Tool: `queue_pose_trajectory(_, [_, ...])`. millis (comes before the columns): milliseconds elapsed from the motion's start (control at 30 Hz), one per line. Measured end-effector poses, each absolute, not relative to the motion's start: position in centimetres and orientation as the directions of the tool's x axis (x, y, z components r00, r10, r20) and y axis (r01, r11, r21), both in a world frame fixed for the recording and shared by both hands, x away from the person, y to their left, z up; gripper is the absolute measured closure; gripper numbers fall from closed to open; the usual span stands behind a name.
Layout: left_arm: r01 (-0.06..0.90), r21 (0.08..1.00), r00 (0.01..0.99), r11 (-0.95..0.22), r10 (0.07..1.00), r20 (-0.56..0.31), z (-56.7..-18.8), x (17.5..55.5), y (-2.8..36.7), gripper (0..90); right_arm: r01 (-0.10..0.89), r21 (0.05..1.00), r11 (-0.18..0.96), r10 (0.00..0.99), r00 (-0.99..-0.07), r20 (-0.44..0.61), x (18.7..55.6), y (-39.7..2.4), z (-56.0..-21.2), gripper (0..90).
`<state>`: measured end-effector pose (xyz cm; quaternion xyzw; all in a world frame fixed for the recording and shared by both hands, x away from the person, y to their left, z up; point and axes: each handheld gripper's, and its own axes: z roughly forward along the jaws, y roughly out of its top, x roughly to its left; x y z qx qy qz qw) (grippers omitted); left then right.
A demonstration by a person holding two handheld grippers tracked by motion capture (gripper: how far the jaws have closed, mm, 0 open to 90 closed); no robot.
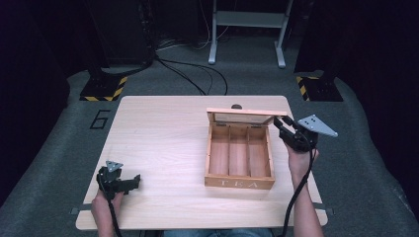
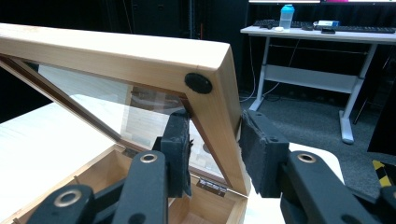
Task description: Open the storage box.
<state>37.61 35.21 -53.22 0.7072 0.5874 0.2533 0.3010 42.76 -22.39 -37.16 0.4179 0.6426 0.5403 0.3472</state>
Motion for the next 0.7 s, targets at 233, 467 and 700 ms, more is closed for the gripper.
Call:
queue_pose_trajectory(233, [0.678,0.723,0.182,-0.129,0.983,0.004,-53.22,37.61,35.21,0.5,0.162,0.985,0.066,0.912,-0.410,0.006,42.78,-22.39,-37.14,63.3])
queue_pose_trajectory(467, [0.679,0.723,0.182,-0.129,0.983,0.004,-53.22,37.61,35.21,0.4,0.162,0.984,0.070,0.912,-0.411,0.002,42.77,-22.40,-37.13,63.3])
queue_pose_trajectory(700, [0.679,0.723,0.182,-0.129,0.983,0.004,-53.22,37.61,35.21,0.4,0.162,0.984,0.072,0.912,-0.409,0.001,42.77,-22.39,-37.11,63.3])
